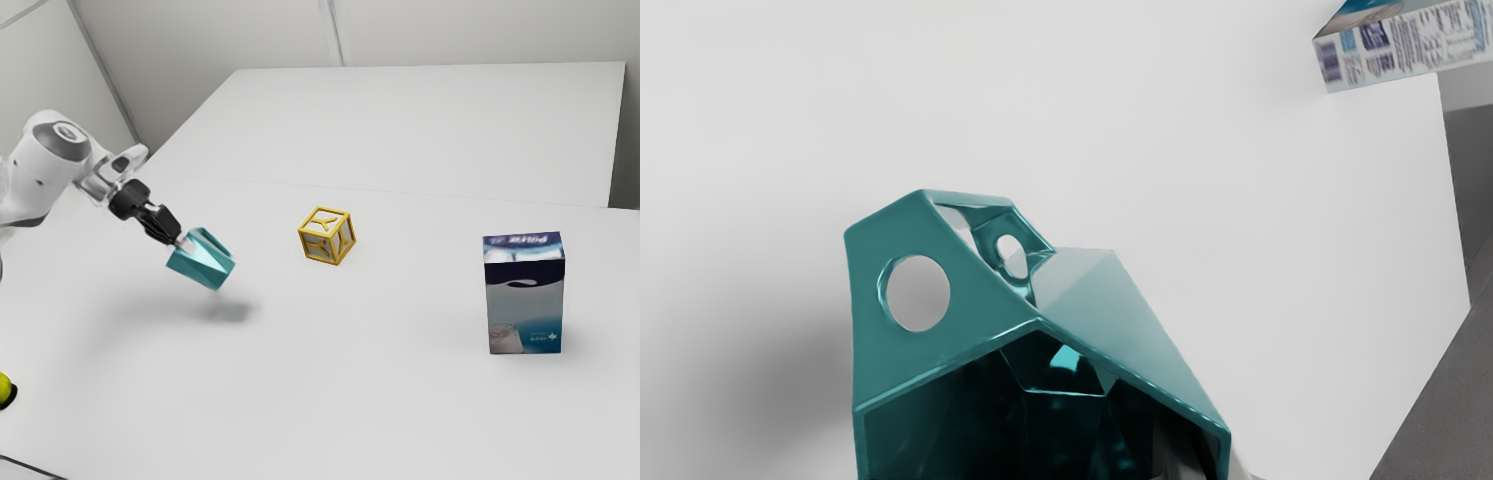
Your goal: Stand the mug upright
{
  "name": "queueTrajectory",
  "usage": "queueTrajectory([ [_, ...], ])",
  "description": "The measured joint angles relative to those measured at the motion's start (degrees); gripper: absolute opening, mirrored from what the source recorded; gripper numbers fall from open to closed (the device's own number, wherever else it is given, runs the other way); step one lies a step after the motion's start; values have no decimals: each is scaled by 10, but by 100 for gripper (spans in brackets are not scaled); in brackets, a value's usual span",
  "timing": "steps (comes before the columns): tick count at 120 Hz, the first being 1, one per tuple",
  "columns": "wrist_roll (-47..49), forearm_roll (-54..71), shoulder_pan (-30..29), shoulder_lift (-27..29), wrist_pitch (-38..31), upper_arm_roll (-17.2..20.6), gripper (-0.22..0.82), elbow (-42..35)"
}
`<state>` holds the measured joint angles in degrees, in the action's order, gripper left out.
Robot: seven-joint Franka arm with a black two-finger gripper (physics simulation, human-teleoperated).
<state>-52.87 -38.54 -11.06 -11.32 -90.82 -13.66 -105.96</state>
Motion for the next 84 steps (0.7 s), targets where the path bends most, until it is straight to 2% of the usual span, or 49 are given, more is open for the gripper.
queueTrajectory([
  [21, 69, 167, 11, 23, -55, 88, -18, 17],
  [35, 115, 247, 12, 27, -101, 130, -18, 15],
  [64, 198, 351, 18, 27, -202, 170, -18, -22],
  [84, 244, 383, 25, 23, -248, 177, -18, -50],
])
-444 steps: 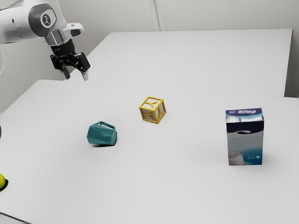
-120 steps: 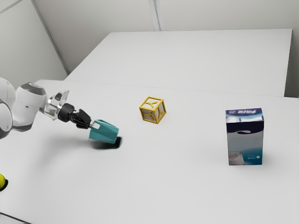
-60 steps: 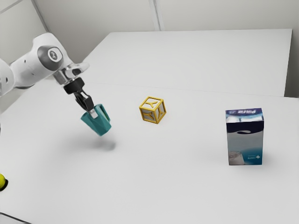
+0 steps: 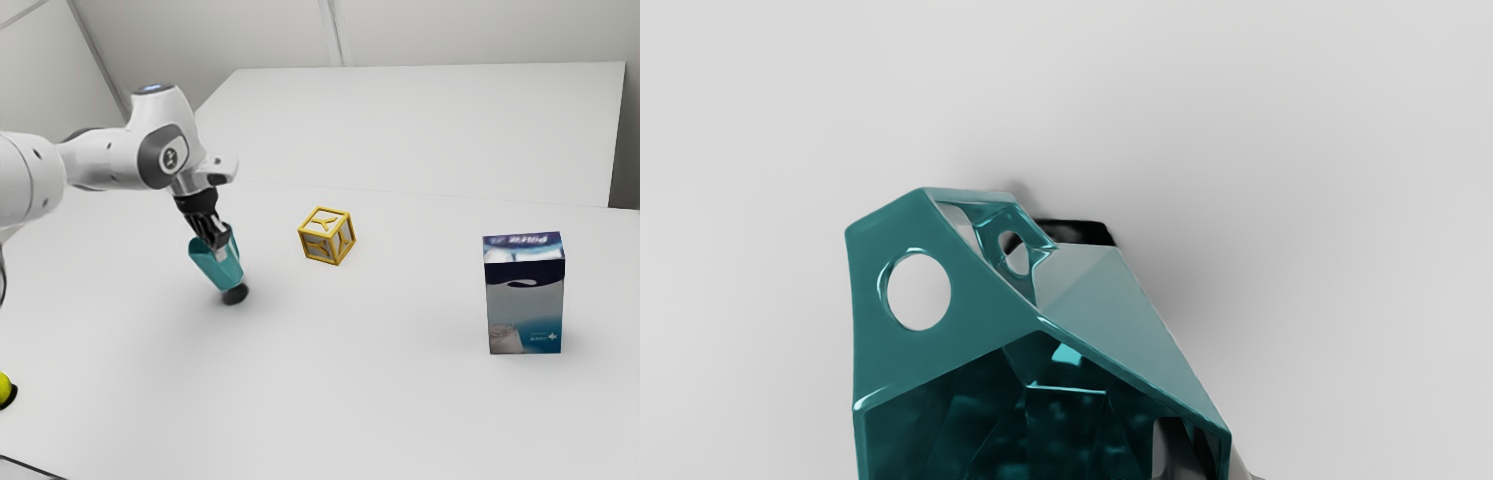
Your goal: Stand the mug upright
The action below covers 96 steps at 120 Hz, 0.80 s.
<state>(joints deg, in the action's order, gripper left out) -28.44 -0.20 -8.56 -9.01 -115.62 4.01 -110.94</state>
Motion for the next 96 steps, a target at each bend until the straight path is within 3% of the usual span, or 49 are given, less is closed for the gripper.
queueTrajectory([
  [63, 85, 14, 2, -29, -44, 0, -17, -21],
  [68, 89, 13, 2, -30, -45, 0, -13, -21],
  [85, 99, 11, 1, -30, -46, 0, 19, -21],
  [96, 104, 11, 2, -24, -44, 0, 33, -21],
])
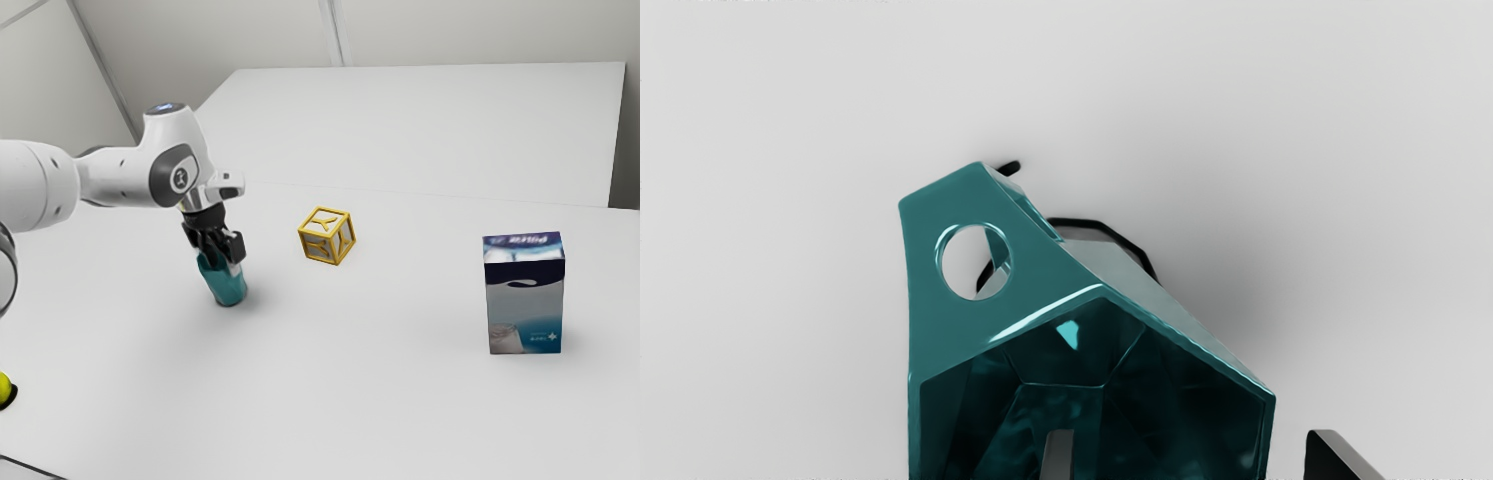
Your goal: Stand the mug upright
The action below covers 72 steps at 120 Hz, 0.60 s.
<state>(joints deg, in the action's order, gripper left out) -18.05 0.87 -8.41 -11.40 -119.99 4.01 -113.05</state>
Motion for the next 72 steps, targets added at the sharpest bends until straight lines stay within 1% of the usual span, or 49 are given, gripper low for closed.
queueTrajectory([
  [13, 5, -2, 2, 19, 8, 0, 44, 1],
  [28, 9, -7, 3, 53, 40, 0, 51, 16],
  [47, 14, -9, 3, 64, 101, -1, 56, 86],
  [64, 18, -10, 7, 90, 163, -1, 58, 147],
  [72, 20, -10, 11, 104, 187, -2, 59, 162],
])
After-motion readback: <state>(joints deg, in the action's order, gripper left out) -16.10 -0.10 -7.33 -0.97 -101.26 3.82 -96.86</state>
